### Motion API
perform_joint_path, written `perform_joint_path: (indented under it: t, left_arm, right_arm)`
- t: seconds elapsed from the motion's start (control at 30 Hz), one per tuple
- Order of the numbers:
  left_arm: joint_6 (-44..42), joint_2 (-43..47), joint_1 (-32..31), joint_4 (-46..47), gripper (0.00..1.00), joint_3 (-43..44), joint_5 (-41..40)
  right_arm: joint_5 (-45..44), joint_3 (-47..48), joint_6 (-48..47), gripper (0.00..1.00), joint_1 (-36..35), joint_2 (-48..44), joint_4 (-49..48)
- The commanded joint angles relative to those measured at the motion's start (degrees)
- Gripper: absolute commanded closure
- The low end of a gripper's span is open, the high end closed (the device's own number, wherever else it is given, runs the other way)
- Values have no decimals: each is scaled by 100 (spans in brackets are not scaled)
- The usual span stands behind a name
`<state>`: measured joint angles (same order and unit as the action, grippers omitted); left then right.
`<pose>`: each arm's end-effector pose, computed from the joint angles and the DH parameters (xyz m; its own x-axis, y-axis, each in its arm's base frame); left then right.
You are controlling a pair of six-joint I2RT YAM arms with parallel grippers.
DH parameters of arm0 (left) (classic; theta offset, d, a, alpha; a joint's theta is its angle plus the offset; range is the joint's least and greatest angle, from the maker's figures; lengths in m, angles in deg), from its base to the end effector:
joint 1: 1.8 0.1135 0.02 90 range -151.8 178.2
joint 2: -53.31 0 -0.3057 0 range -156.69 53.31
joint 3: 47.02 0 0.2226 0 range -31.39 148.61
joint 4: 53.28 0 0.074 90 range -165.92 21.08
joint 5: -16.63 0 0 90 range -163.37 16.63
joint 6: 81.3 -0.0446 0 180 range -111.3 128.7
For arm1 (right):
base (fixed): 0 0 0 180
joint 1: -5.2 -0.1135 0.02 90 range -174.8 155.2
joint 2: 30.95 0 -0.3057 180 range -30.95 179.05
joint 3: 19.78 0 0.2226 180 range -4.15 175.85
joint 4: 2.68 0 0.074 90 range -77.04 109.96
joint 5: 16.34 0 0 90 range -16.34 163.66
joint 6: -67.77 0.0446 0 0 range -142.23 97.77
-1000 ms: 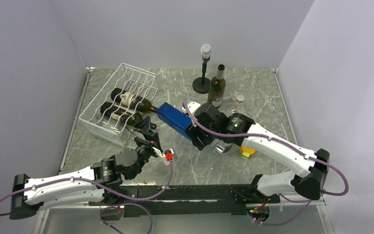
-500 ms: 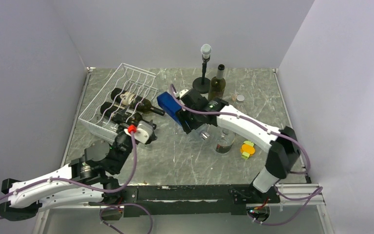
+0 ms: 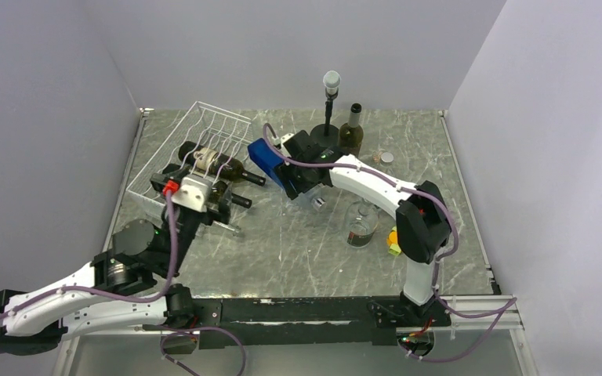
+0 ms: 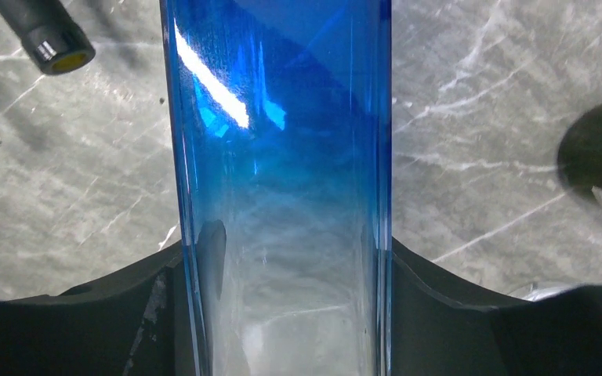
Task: Put the wine bottle on the wine rack
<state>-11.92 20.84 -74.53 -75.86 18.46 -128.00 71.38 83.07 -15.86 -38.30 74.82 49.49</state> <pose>0.0487 -0.0340 0.4170 0.1611 0.1684 -0.9725 0.2756 0.9385 0.2082 0.2865 0.2694 0.2991 -0.6657 -0.4788 -0.5724 -0.6012 0.7985 0.0311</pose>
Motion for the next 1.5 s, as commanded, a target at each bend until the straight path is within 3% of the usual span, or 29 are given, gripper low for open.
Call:
perform_joint_path:
  t: [0.0,0.23,0.6,0.83,1.13,1.47]
  left_arm:
    - [705,-40,-19,-367,1,416,-237]
    - [927,25,-22,-507,1,420,-319]
    - [1111,197,-20,-691,1,503,-263]
    - [1234,143,-22,-939,1,592,-323]
    - [1439,112,-22,-1293,1,712,-369]
    - [1561,235,-22,-1421,1,629,-388]
  right_arm:
    - [138,708,-500,100,76,69,-1325]
    - [189,1086,-842,100,144,590,-1486]
    - [739,892,-1443,100,278,1088,-2869]
    - [1095,1452,-1620,100,346,1835,-3614]
    - [1189,2882,-1732,100,360,2725,-3462]
    - [1056,3597,-1967,100,323,3145,-3449]
